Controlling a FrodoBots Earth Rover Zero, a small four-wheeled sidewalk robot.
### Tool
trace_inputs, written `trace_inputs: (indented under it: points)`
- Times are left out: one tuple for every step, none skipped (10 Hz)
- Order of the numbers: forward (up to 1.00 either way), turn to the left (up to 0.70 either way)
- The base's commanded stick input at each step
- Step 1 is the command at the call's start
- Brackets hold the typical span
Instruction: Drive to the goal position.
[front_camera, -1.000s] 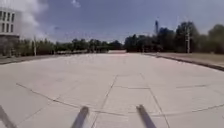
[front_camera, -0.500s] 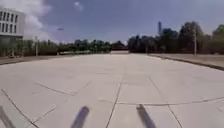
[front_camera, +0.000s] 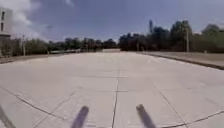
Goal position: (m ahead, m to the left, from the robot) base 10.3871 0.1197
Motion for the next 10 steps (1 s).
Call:
trace_inputs:
  points:
    - [1.00, -0.25]
    - [1.00, -0.13]
    - [1.00, 0.00]
    - [1.00, 0.01]
    - [1.00, 0.01]
    - [1.00, 0.01]
    - [1.00, 0.01]
    - [1.00, 0.01]
    - [1.00, 0.01]
    - [1.00, 0.01]
